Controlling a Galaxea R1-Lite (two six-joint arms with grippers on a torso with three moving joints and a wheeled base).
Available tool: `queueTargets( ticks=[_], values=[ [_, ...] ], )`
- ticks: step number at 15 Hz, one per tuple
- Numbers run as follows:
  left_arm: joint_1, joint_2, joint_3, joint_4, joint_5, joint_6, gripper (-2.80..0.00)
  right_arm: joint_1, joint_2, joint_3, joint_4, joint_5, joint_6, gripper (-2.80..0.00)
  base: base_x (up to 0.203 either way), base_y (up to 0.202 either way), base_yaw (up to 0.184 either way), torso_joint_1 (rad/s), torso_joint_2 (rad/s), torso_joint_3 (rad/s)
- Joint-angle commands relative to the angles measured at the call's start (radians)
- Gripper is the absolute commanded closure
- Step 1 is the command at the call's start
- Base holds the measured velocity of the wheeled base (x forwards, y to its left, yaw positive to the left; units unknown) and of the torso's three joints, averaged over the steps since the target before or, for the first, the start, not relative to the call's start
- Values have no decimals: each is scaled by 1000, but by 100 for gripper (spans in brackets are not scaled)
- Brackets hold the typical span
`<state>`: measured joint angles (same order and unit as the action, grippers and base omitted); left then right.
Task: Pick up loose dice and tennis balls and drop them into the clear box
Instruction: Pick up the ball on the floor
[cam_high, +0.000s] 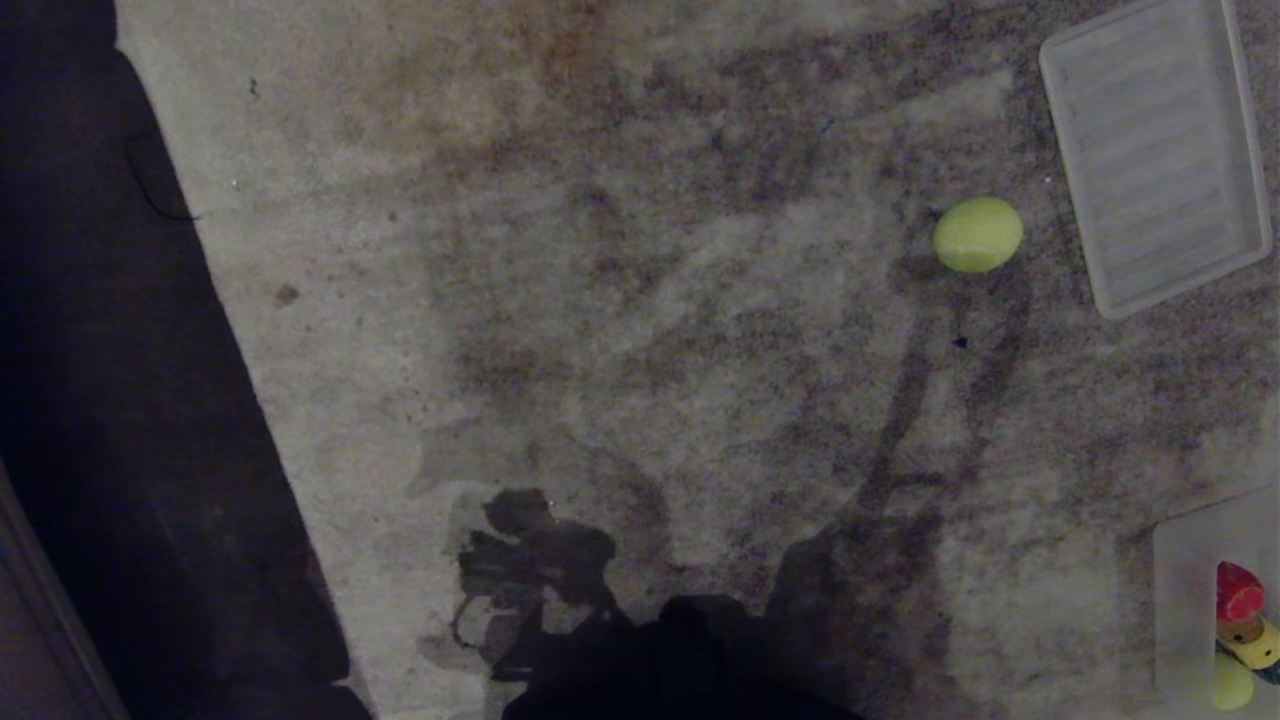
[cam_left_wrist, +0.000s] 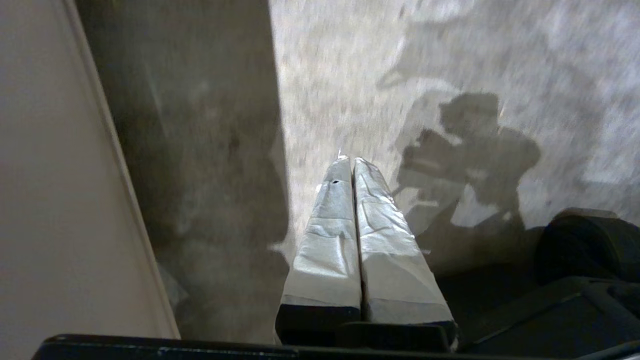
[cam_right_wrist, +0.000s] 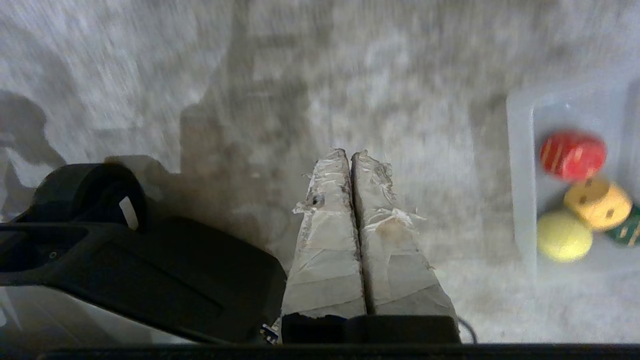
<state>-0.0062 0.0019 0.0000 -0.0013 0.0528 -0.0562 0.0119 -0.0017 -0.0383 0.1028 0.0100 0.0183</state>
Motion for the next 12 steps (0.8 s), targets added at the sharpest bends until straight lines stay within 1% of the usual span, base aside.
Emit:
queueTargets(
  ticks=[1,3,5,12],
  values=[
    [0,0,2,1,1,-1,0,0,2,0,1,0,0,0,185,0,1,7,7,4],
    [0,0,2,1,-1,2,0,0,2,0,2,-1,-1,0,180,0,0,3,4,4],
    [0,0,2,1,1,-2,0,0,2,0,0,-1,-1,0,119,0,0,2,1,5],
    [0,0,2,1,1,-1,0,0,2,0,0,1,-3,0,0,0,0,0,0,0]
  ],
)
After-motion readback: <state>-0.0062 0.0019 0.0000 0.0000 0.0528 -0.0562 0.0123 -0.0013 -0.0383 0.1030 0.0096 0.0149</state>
